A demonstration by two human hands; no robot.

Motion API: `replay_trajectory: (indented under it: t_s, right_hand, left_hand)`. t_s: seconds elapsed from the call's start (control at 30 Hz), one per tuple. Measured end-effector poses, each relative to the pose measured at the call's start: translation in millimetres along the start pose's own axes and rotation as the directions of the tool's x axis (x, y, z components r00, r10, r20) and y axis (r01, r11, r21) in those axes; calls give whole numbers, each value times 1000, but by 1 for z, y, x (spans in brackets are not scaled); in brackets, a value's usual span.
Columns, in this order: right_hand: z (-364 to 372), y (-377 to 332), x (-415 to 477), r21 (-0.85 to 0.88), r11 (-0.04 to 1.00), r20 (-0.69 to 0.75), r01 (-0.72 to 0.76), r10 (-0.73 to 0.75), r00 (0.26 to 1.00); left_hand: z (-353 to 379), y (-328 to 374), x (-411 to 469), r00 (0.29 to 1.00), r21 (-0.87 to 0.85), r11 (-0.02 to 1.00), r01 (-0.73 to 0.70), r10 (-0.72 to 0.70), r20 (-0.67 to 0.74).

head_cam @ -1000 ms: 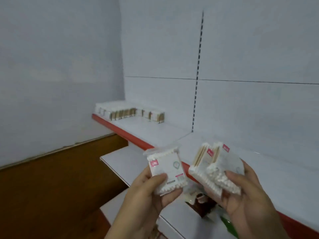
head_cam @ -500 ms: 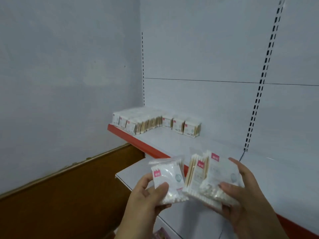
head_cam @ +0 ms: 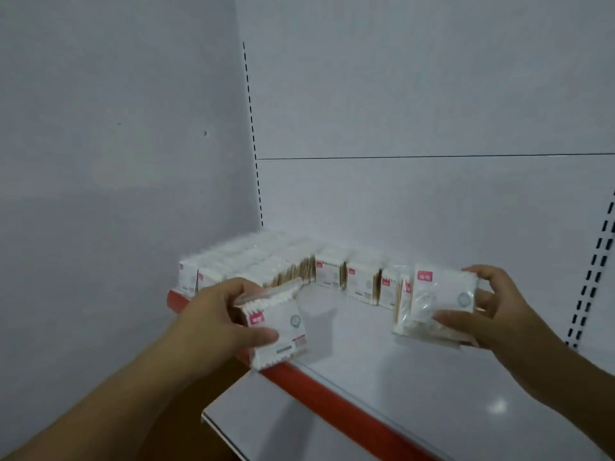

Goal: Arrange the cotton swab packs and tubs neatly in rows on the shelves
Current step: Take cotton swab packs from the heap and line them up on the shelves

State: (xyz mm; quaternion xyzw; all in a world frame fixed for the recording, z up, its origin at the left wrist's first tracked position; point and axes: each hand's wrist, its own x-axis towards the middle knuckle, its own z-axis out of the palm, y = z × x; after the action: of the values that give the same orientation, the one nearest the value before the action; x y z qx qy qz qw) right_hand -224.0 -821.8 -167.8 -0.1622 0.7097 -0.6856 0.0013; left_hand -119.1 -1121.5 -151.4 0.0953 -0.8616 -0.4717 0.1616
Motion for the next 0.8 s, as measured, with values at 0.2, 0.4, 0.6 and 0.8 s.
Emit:
replay_trajectory:
  t_s: [0.2, 0.4, 0.6, 0.8]
  right_hand:
    - [29, 25, 38, -150, 986, -122, -76, 58, 991]
    - [80, 45, 87, -354, 927, -220, -128, 51, 974]
    - [106, 86, 107, -565, 800, -306, -202, 24, 952]
    - [121, 86, 124, -700, 694, -332, -166, -111, 937]
  left_hand:
    - [13, 14, 144, 918, 377, 839, -392, 334, 212]
    - [57, 12, 254, 713, 504, 534, -679, 318, 624]
    - [79, -13, 300, 513, 506, 95, -857, 236, 825]
    - [85, -10, 310, 454, 482, -53, -875, 263, 851]
